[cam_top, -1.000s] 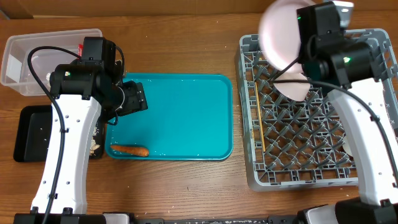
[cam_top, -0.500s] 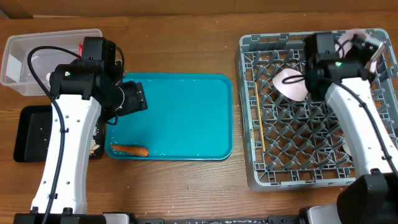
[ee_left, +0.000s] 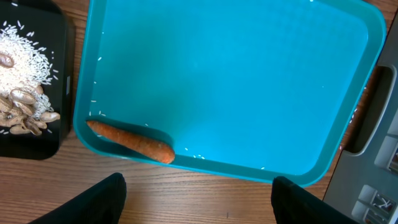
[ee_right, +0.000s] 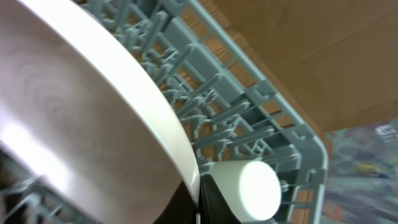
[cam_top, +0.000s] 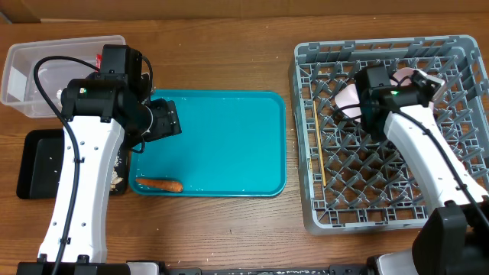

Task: Sort waste into correct bins and load items into the dishwasher
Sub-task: 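Lower the white plate upright into the rack and release, then reach the left gripper to the carrot on the teal tray and grasp it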

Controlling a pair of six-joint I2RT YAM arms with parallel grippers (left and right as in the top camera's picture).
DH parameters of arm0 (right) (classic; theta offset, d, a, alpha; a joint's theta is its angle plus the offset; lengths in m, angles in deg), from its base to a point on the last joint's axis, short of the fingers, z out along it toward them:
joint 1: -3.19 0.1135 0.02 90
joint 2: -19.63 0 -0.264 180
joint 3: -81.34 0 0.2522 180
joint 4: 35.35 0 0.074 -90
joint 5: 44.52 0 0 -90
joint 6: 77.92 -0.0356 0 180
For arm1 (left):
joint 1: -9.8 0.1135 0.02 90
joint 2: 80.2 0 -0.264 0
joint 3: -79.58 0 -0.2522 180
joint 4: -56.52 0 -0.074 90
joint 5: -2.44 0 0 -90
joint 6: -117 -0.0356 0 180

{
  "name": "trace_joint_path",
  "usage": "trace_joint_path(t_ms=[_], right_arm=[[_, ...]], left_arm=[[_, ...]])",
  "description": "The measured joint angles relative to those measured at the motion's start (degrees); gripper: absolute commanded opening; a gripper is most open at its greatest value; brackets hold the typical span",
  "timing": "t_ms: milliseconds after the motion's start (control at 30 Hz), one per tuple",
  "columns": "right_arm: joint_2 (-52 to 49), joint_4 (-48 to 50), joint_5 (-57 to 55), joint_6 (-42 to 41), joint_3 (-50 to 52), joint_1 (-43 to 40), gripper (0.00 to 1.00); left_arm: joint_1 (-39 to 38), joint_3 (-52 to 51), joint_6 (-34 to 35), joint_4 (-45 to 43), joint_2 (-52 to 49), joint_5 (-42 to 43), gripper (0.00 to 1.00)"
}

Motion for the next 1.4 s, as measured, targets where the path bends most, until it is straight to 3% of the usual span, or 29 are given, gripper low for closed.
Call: trace_joint_path(t_ms=[100,300,400,633,800,1067,1400], right_arm=[[0.00,-0.42,1.18,-0.26,-0.02,2.49,0.09],[0.02,-3.15,4.63,-1.20,-1.70,10.93,0.59],[0.24,-3.56,5.84,-1.05,-2.16,13.77,0.70],[7.06,-2.82,14.95,0.52,-2.99,12.76,0.82],[17.11,-0.17,26.60,6.86,-5.29,6.01,0.93],[20.98,-4.17,41.38,15.39,-5.68,-10.73,0.96],[18.99,-4.90,46.99,17.77,-5.62,-15.76,0.97]], left_arm=[[0.00,0.00,0.00,-0.02,0.00,0.00,0.80],[0.00,0.00,0.00,0.04,0.00,0.00,0.82],[0.00,0.00,-0.02,0.20,0.00,0.00,0.86],[0.00,0.00,-0.02,2.10,0.00,0.00,0.89],[-0.28,-0.46,0.83,3.45,0.00,0.00,0.98],[-0.76,-10.27,12.55,1.29,-0.02,0.02,1.00],[0.90,-24.44,24.90,-8.00,-0.07,-0.50,1.00]])
